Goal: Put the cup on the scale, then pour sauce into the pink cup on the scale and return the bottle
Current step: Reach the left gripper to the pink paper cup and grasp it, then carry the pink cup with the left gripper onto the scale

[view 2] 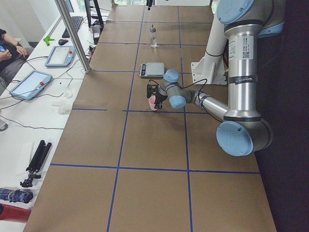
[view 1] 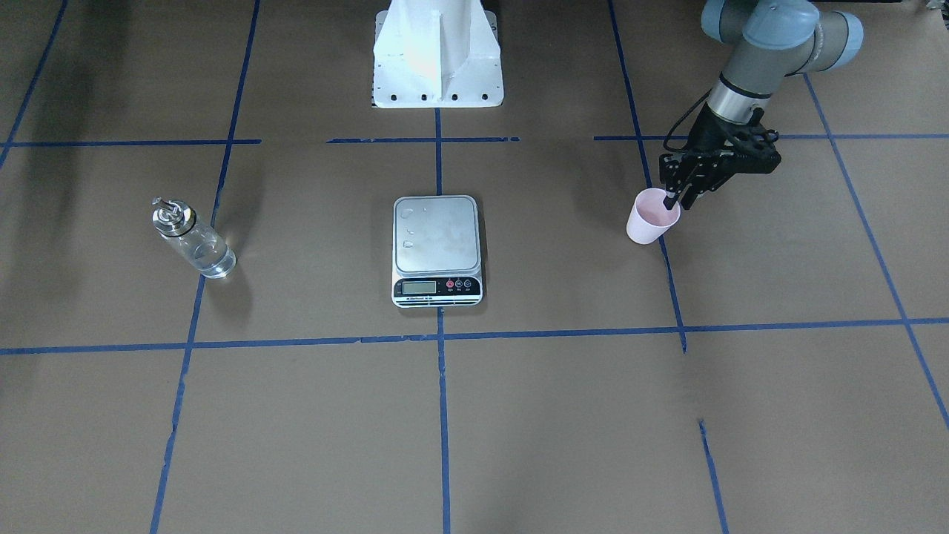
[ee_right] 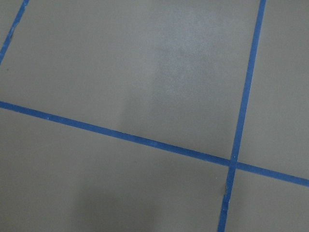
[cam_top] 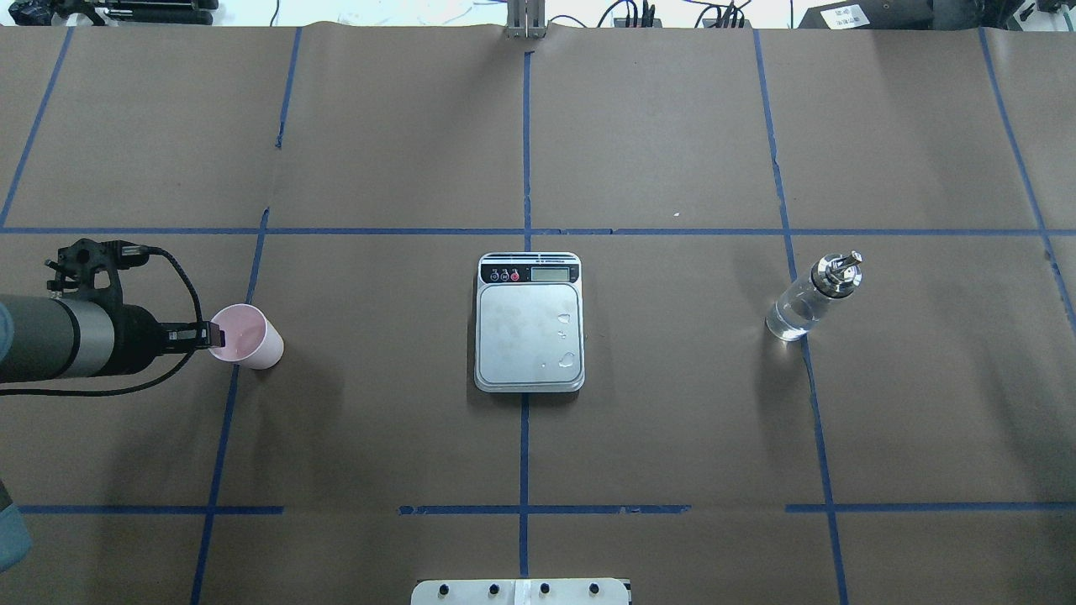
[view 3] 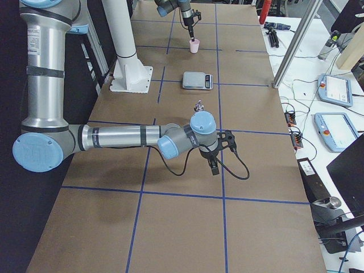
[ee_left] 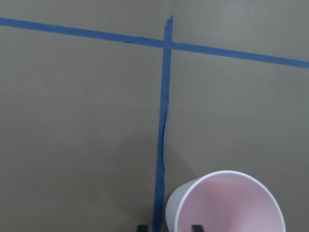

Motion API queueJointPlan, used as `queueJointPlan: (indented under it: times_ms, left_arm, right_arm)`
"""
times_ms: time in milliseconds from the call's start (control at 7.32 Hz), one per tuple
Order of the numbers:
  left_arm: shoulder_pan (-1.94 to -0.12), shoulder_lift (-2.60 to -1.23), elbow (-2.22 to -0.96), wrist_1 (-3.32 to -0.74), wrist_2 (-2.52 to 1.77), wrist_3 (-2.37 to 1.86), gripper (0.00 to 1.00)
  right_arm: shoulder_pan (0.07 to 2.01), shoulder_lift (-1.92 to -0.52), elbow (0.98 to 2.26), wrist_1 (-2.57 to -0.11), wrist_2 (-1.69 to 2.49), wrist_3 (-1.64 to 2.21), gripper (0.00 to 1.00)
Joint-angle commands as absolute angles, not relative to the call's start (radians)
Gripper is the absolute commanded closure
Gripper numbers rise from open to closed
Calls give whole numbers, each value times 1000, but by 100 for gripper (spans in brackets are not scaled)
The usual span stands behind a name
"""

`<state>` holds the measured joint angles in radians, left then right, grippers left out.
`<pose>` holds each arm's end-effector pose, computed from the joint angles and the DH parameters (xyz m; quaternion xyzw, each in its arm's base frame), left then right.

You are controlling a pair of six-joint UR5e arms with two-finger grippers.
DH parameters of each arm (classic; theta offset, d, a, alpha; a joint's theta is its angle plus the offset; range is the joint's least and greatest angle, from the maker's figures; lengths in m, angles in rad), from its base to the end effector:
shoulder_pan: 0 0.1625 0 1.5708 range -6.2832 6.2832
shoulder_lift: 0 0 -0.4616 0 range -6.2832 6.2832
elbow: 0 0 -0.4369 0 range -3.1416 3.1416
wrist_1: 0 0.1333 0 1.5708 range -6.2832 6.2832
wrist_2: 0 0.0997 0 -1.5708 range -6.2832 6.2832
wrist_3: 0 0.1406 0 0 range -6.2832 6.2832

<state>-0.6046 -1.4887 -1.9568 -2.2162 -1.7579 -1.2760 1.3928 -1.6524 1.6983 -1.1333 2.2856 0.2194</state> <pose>0.3911 -0.4004 0.4912 0.1230 0.4459 -0.0944 0.8815 -0.0545 -0.5353 0.6502 0.1528 -0.3772 -0.0649 0.9111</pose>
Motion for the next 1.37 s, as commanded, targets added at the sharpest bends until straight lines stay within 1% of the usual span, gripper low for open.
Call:
queueJointPlan:
  times_ms: [0, 137, 273, 410, 546, 683, 819, 956, 1092, 1229]
  left_arm:
    - [-603, -1491, -1970, -2214, -1758, -1273, 100]
    - [-604, -1493, -1985, -2204, -1761, -1267, 100]
    - [-604, -1518, -2055, -2087, -1767, -1261, 100]
    - [-603, -1651, -2092, -1892, -1767, -1262, 100]
    - [-600, -1872, -2076, -1648, -1767, -1266, 100]
    - [-572, -2087, -2028, -1453, -1769, -1281, 100]
    - [-534, -2188, -1952, -1442, -1769, -1354, 100]
    - [-508, -2333, -1821, -1442, -1766, -1409, 100]
    - [-502, -2424, -1695, -1454, -1766, -1428, 100]
    - [-502, -2431, -1656, -1477, -1761, -1431, 100]
  right_arm:
    - [1393, -1654, 1700, -1134, 2286, 219, 0]
    - [1393, -1654, 1700, -1132, 2286, 219, 0]
    - [1393, -1654, 1700, -1132, 2286, 219, 0]
    - [1394, -1654, 1701, -1132, 2286, 219, 0]
    - [1393, -1654, 1700, -1132, 2286, 219, 0]
    - [1393, -1652, 1700, -1132, 2286, 219, 0]
    - [1393, -1652, 1701, -1132, 2286, 221, 0]
    - [1393, -1654, 1703, -1132, 2286, 221, 0]
    - [1393, -1652, 1701, -1134, 2286, 221, 0]
    - [1393, -1652, 1700, -1134, 2286, 221, 0]
